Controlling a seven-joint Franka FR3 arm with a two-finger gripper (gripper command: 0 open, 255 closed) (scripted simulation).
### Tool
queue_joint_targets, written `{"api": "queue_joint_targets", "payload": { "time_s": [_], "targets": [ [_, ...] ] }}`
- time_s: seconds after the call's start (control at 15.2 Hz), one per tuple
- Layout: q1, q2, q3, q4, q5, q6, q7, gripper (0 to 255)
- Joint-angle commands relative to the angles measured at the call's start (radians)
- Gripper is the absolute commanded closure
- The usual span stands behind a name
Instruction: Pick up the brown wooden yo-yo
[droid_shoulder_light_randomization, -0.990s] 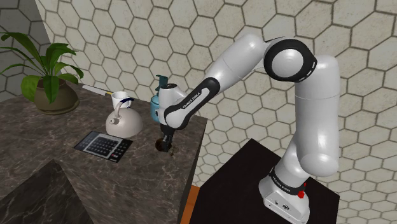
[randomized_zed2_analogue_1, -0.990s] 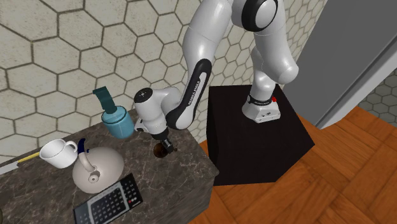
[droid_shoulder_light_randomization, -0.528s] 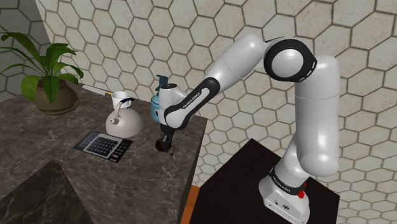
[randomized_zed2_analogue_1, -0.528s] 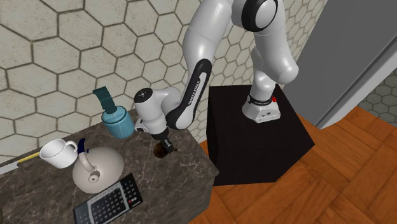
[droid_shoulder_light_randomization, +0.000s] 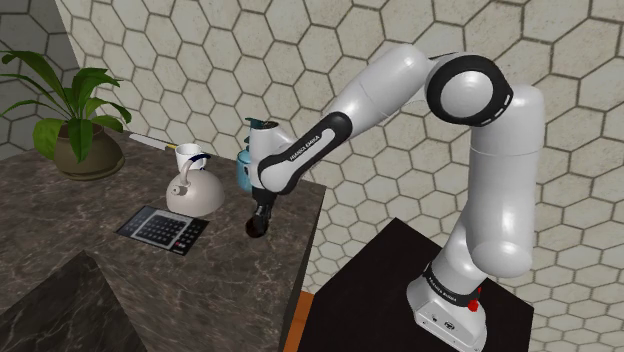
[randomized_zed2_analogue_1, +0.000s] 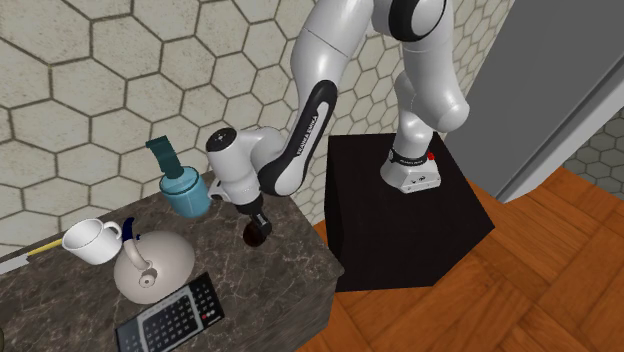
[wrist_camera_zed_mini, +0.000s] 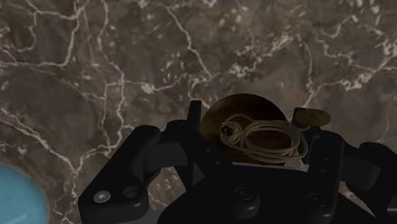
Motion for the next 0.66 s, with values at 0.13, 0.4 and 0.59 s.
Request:
{"api": "queue_joint_targets", "payload": {
  "time_s": [0.13, 0.4, 0.59],
  "targets": [
    [-0.004, -0.044, 0.003, 0.001, 0.006, -0.045, -0.003, 255],
    [-0.006, -0.085, 0.006, 0.005, 0.011, -0.09, -0.004, 255],
    [-0.007, -0.096, 0.007, 0.008, 0.012, -0.103, -0.005, 255]
  ]
}}
